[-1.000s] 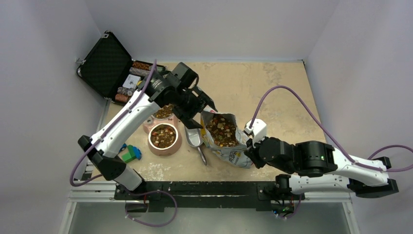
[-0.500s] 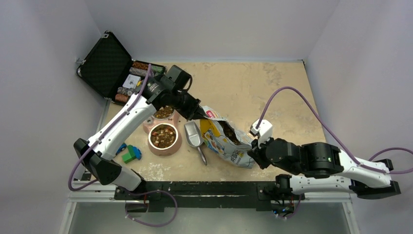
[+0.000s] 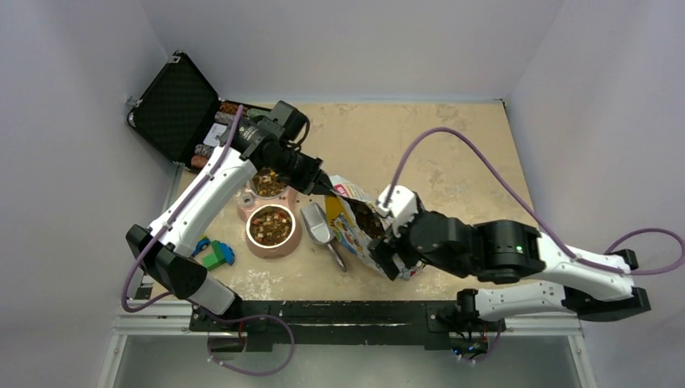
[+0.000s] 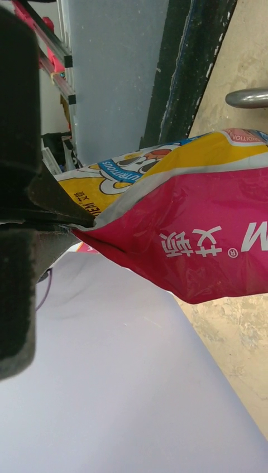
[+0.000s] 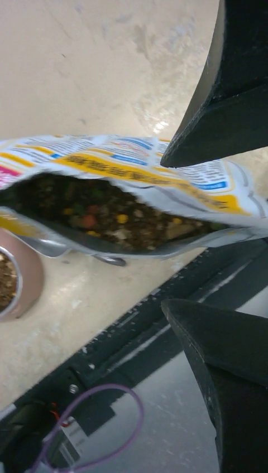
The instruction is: Serve the pet food
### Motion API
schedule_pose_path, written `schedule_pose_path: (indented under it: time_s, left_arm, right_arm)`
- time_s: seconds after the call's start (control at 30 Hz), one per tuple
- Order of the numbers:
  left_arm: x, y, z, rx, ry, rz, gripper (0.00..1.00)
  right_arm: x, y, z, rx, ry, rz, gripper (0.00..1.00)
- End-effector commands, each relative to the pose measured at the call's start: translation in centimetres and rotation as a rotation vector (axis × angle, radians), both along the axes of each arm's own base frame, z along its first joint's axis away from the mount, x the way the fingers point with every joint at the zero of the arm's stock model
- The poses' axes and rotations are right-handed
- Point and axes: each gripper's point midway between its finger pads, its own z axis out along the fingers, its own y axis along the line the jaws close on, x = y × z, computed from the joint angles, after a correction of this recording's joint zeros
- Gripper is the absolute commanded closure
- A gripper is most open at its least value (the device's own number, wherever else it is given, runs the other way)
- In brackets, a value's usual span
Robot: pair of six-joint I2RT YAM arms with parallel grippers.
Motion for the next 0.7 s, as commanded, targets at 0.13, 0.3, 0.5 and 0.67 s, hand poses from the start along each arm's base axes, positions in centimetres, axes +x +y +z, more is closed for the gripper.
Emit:
schedule_pose_path:
  time_s: [0.13, 0.3, 0.5, 0.67]
  left_arm:
    - [0.2, -0.2, 6.0, -0.218, -0.07, 0.108, 1.0]
    - [-0.2, -0.1, 5.2, -0.241, -0.054, 0.122, 1.0]
    - [0.3, 0.1, 4.4, -0.222, -0.052, 0.143, 1.0]
    - [1.3, 0.4, 4.8, -0.2, -0.081, 0.162, 1.0]
  right_arm:
    - [5.4, 8.2, 3.6, -0.121, -0.264, -0.064, 0.09]
    - [6.7, 7.6, 3.2, -0.204, -0.296, -0.146, 0.1]
    - [3.6, 4.7, 3.5, -0.121, -0.157, -0.045, 0.13]
    - [-0.9, 0.7, 2.6, -0.031, 0.046, 0.062, 0.21]
